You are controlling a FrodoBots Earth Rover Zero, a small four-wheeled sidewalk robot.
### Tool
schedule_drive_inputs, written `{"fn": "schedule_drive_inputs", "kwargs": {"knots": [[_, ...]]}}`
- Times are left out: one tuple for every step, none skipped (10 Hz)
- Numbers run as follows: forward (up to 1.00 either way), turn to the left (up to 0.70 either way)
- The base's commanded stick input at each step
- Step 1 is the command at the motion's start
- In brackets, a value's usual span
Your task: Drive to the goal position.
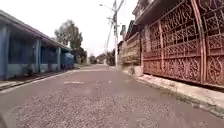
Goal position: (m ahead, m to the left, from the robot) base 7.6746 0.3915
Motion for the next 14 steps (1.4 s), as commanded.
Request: {"fn": "schedule_drive_inputs", "kwargs": {"knots": [[0.70, 0.00], [0.70, 0.00], [0.70, 0.00], [0.70, 0.00], [0.70, 0.00], [0.70, 0.00], [0.70, 0.00], [0.70, 0.00], [0.70, 0.00], [0.70, 0.00], [0.70, 0.00], [0.70, 0.00], [0.70, 0.00], [0.70, 0.00]]}}
